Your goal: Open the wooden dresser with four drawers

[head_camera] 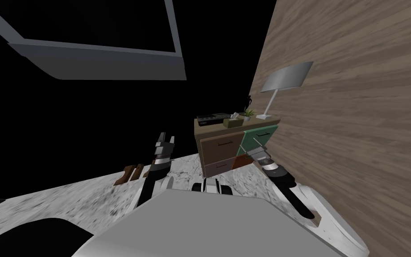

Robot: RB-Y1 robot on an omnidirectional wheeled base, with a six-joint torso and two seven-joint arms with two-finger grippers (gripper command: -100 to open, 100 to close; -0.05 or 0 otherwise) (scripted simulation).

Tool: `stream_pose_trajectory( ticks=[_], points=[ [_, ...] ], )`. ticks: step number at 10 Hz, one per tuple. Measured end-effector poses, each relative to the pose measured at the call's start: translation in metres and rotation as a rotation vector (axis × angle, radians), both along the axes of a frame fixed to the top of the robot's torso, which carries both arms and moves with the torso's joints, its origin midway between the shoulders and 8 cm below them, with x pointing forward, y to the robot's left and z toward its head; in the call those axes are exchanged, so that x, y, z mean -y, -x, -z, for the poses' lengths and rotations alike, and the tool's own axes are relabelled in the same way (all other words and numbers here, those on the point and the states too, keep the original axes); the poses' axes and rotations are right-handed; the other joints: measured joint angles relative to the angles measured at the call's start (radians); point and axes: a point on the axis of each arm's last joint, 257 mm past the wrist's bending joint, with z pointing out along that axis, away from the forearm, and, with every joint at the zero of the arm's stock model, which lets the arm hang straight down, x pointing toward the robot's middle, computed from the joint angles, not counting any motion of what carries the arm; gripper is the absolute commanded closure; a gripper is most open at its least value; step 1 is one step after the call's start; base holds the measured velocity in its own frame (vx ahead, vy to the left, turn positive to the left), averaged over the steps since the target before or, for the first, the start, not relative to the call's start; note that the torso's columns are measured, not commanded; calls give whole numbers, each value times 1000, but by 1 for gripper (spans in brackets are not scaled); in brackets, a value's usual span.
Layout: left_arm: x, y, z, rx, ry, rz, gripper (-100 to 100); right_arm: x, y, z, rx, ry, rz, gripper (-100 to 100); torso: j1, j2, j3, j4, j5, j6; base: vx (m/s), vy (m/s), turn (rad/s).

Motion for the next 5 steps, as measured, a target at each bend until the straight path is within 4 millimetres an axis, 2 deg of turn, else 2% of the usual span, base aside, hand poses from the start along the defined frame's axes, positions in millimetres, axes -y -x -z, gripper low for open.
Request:
stream_pose_trajectory(
  ticks=[5],
  points=[
    [0, 0, 0, 0, 0, 0, 0, 12, -2, 19, 19, 161, 73, -100, 1, 1, 0, 0, 0, 0, 26, 58, 8]
  ],
)
